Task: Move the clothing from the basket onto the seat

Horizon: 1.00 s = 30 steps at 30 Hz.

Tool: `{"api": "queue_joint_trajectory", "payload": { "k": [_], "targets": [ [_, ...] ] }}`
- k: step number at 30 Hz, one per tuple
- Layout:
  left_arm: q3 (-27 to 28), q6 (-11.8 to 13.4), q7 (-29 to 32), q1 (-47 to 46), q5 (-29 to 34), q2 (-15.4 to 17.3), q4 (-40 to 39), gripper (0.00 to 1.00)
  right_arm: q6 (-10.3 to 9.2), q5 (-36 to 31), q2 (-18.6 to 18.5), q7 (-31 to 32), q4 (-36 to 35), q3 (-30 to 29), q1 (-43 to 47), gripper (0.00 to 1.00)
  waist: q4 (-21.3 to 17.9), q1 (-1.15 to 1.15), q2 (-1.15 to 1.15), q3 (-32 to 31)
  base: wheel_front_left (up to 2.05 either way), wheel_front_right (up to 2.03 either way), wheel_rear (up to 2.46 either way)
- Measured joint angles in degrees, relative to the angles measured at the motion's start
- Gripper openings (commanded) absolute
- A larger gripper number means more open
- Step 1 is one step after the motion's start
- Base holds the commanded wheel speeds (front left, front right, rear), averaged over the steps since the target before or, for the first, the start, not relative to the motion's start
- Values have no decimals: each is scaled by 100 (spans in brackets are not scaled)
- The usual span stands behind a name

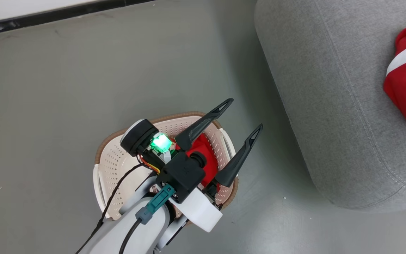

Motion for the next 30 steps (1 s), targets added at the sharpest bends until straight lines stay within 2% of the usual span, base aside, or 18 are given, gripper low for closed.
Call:
{"api": "queue_joint_trajectory", "payload": {
  "k": [2,14,20,30],
  "targets": [
    [4,0,-49,1,-10,-20,36,100,0,-1,-2,0,-5,42,38,100,-20,0,0,-31,0,0,0],
    [35,1,-193,6,-152,-103,255,100,0,-8,-33,-7,-286,155,383,100,-128,0,0,-271,0,0,0],
    [125,18,-250,20,-202,-125,372,100,0,-190,-143,-8,-722,144,514,100,-169,0,0,-434,0,0,0],
    [294,110,-348,222,-278,-105,554,100,0,-448,-114,-23,-1467,388,633,100,-132,0,0,-767,0,0,0]
  ]
}}
